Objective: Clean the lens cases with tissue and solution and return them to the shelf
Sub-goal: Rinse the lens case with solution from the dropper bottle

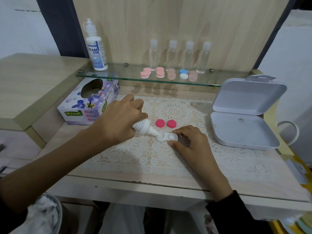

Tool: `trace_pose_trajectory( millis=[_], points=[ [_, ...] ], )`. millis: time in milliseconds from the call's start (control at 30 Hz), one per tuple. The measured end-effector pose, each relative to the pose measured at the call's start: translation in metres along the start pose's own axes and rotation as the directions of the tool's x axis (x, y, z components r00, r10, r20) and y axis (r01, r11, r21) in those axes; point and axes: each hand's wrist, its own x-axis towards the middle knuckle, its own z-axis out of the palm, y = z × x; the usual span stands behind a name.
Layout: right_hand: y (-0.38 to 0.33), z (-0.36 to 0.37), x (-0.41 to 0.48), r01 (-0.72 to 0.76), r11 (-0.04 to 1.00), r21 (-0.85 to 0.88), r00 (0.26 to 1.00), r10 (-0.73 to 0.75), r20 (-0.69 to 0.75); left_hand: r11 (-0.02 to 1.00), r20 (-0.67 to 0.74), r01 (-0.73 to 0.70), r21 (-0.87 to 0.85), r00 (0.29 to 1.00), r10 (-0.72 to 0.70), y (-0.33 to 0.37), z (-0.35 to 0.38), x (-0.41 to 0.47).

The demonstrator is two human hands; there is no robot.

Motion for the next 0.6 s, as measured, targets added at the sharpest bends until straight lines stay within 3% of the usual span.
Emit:
trace_pose_trajectory(
  millis=[600],
  points=[
    [-0.0001,-0.0003,-0.0001,-0.005,1.0,0.01,1.0,0.005,0.006,0.997,-0.017,0.014,-0.073,1.0,-0.016,-0.0029,0.0041,-0.0017]
  ],
)
